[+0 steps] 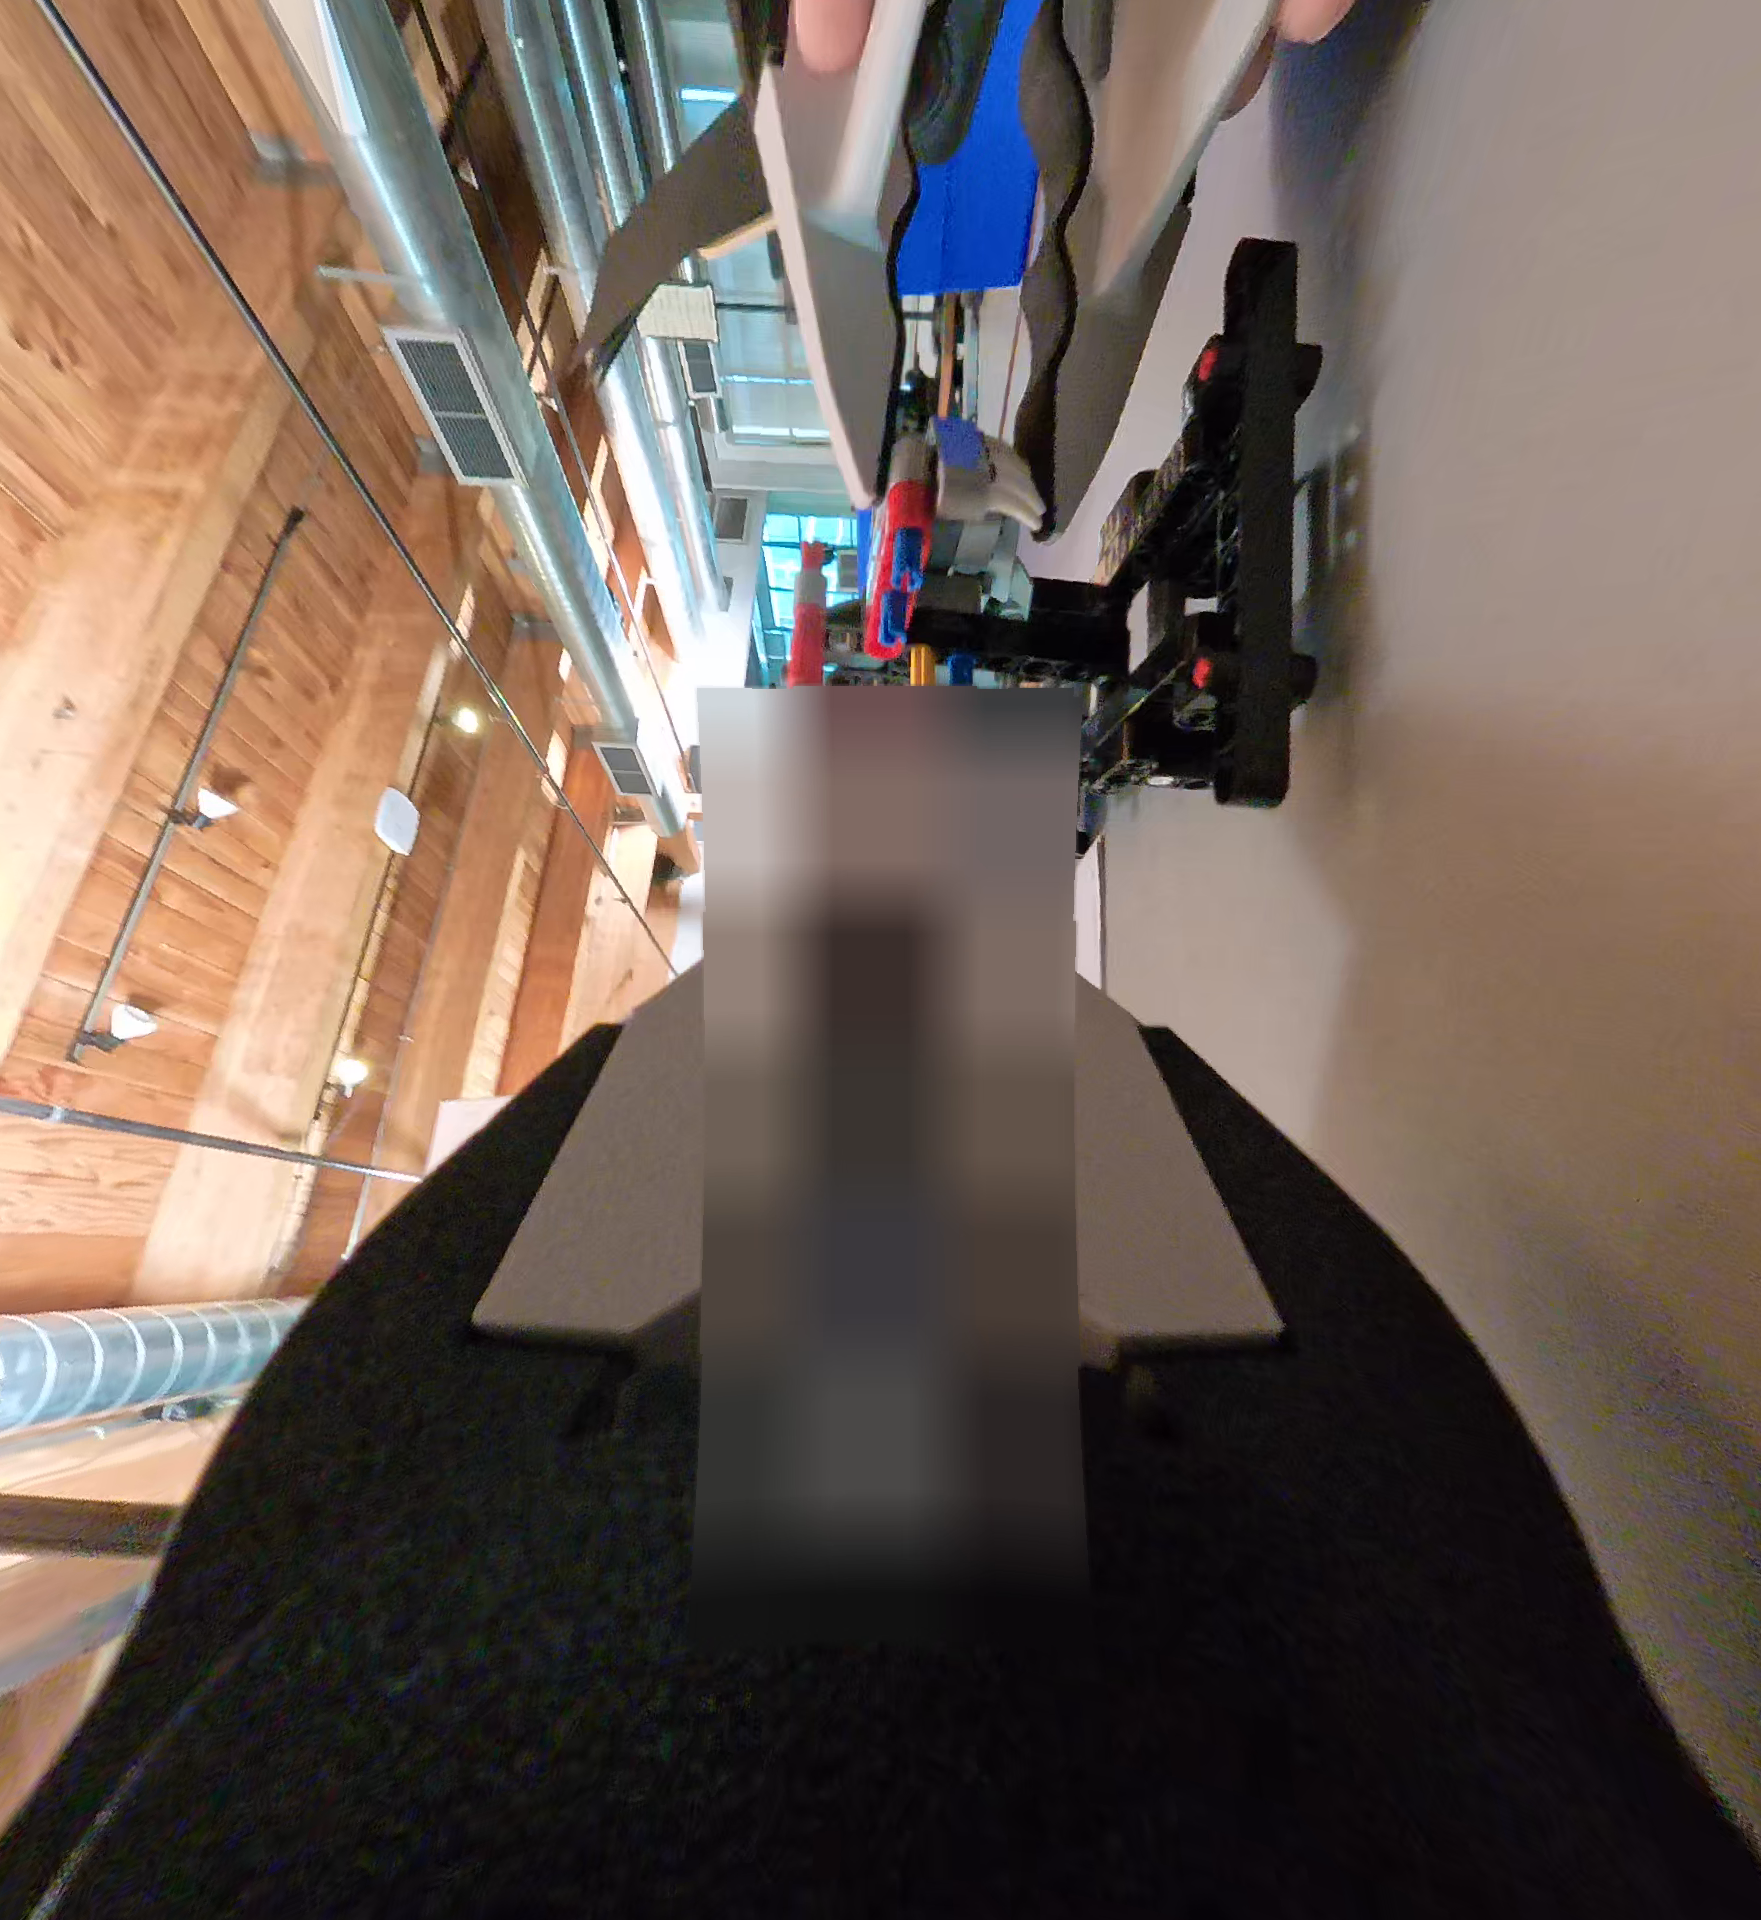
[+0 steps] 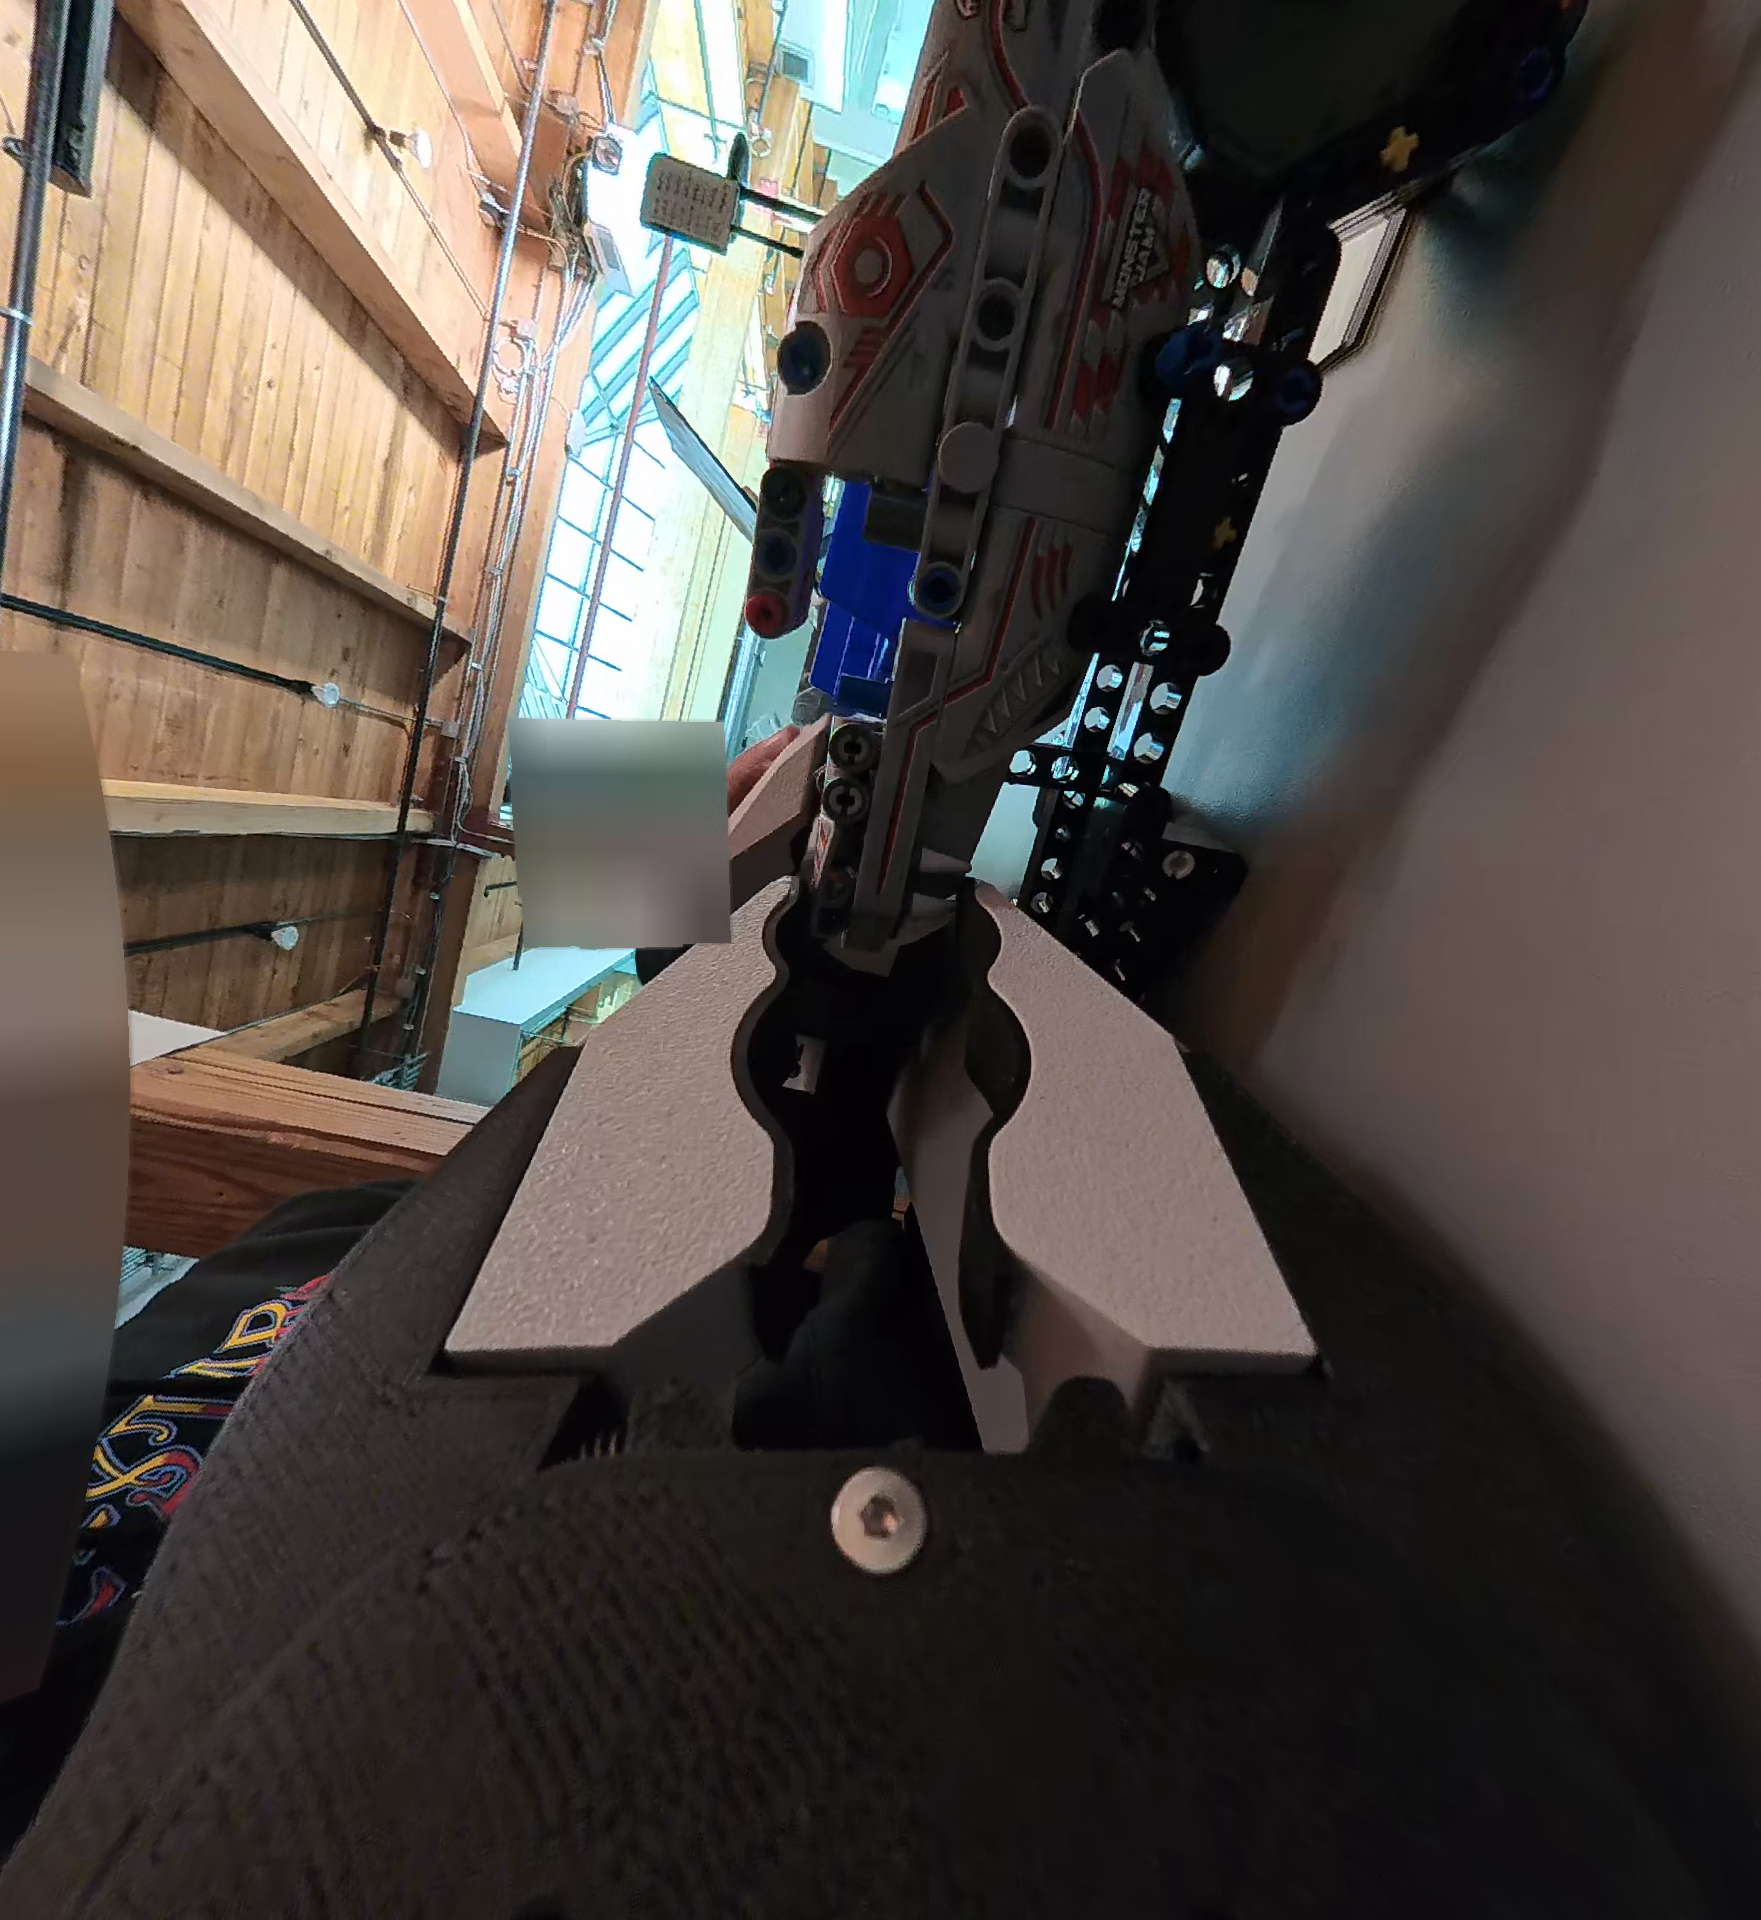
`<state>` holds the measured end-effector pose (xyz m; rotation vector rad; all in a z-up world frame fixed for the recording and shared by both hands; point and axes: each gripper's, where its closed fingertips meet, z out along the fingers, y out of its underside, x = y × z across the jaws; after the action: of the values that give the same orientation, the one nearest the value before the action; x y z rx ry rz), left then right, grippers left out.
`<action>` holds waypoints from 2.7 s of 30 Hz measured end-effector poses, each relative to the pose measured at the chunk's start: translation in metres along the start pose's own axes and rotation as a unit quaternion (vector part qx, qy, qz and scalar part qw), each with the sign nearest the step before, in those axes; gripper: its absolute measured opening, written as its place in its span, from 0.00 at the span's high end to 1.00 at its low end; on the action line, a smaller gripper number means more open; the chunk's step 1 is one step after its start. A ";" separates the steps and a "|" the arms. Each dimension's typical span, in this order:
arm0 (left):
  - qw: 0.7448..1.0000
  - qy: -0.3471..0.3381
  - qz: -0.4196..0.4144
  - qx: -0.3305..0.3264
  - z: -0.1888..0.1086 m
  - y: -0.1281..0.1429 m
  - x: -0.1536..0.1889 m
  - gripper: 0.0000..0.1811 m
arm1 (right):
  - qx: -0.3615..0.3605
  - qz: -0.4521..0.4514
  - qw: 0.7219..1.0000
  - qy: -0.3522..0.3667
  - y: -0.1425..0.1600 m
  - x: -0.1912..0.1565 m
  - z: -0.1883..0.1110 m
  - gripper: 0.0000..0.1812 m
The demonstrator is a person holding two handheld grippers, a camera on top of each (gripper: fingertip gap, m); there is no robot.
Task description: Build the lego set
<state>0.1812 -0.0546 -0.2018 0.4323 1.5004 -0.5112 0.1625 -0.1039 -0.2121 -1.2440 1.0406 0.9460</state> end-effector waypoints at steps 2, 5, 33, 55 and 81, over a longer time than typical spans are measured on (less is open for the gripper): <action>1.000 0.014 -0.024 -0.011 -0.002 0.006 0.003 0.96 | 0.001 -0.001 1.000 0.001 0.000 0.000 0.000 0.85; 0.994 0.080 -0.064 -0.029 -0.010 0.016 0.023 0.96 | 0.004 0.000 1.000 -0.001 -0.001 0.000 -0.001 0.85; 0.984 0.172 0.044 0.008 -0.042 0.002 0.049 0.88 | 0.009 -0.003 1.000 0.001 -0.002 0.000 -0.002 0.85; 0.980 0.174 -0.073 -0.055 -0.048 0.041 0.043 1.00 | -0.038 -0.067 0.997 0.027 -0.014 0.005 -0.005 0.84; 0.925 0.258 -0.279 -0.006 0.061 0.063 -0.002 0.82 | 0.053 -0.605 0.719 0.339 -0.048 -0.021 -0.056 0.71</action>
<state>0.2676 -0.0375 -0.2005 0.1169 2.1528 -0.8792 0.1974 -0.1642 -0.1802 -1.8030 0.5215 -0.6406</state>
